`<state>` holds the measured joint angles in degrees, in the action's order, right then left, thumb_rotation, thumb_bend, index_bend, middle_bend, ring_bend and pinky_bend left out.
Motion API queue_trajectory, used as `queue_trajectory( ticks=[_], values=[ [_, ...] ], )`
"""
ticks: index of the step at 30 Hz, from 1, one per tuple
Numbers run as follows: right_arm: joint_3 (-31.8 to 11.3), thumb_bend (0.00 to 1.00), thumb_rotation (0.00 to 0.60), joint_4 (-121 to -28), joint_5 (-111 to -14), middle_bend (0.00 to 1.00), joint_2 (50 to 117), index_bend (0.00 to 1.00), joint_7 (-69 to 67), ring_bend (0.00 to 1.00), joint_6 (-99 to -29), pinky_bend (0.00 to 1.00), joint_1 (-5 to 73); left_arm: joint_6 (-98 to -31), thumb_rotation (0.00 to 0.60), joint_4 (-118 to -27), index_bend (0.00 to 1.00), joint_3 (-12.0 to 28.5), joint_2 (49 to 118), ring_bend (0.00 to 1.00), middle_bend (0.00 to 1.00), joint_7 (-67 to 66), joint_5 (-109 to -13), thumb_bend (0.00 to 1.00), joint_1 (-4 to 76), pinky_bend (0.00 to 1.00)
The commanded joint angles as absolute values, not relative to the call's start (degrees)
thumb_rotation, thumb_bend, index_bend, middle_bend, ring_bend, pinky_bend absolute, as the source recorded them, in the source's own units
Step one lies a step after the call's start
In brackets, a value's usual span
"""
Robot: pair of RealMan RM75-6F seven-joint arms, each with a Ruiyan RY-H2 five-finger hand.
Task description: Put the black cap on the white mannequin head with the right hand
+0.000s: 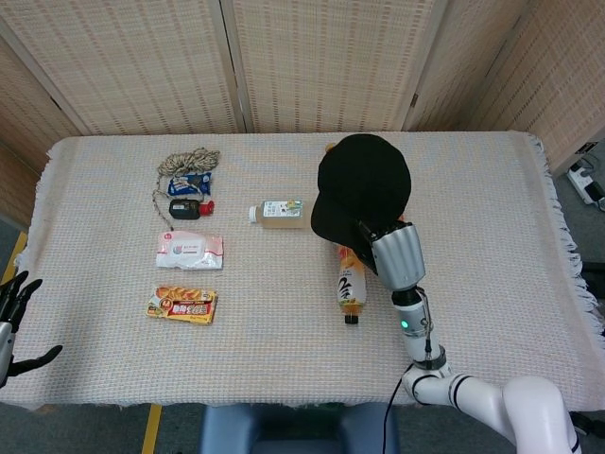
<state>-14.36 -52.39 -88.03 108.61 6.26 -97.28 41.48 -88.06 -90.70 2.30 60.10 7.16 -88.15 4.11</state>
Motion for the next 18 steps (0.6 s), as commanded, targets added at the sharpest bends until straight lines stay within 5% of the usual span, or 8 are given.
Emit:
queue_trajectory(
  ticks=[1, 5, 9, 11, 18],
  values=[
    [-13.77, 0.42, 0.6, -50.23, -88.0, 1.0, 109.61, 0.73, 4.81, 1.0, -96.86, 1.0, 40.46, -88.02, 0.6, -90.69, 0.13, 2.3, 60.19, 0.0, 0.0, 7.01, -88.14, 0.13, 4.13, 0.12],
    [-13.92, 0.4, 0.6, -48.21, -87.61, 1.0, 109.98, 0.69, 3.26, 1.0, -96.63, 1.0, 39.66, -87.8, 0.6, -90.57, 0.13, 2.38, 60.32, 0.0, 0.0, 6.85, -87.92, 0.13, 4.23, 0.12],
    [-14.42, 0.26, 0.6, -48.78, -86.62, 1.0, 108.55, 0.15, 2.67, 1.0, -95.58, 1.0, 38.65, -87.56, 0.6, -90.48, 0.13, 2.35, 60.49, 0.0, 0.0, 6.46, -87.86, 0.13, 4.32, 0.12],
    [-14.42, 0.18, 0.6, -50.59, -86.36, 0.97, 106.64, 0.02, 2.81, 1.0, -94.99, 1.0, 37.91, -87.47, 0.6, -90.5, 0.13, 2.32, 60.54, 0.0, 0.0, 6.32, -87.88, 0.13, 4.35, 0.12],
    [-12.65, 0.01, 0.6, -62.98, -86.69, 0.65, 96.35, 0.0, 5.08, 0.73, -93.85, 1.0, 33.64, -87.38, 0.6, -90.64, 0.13, 2.13, 60.67, 0.0, 0.0, 5.8, -88.15, 0.13, 4.39, 0.12]
  ],
)
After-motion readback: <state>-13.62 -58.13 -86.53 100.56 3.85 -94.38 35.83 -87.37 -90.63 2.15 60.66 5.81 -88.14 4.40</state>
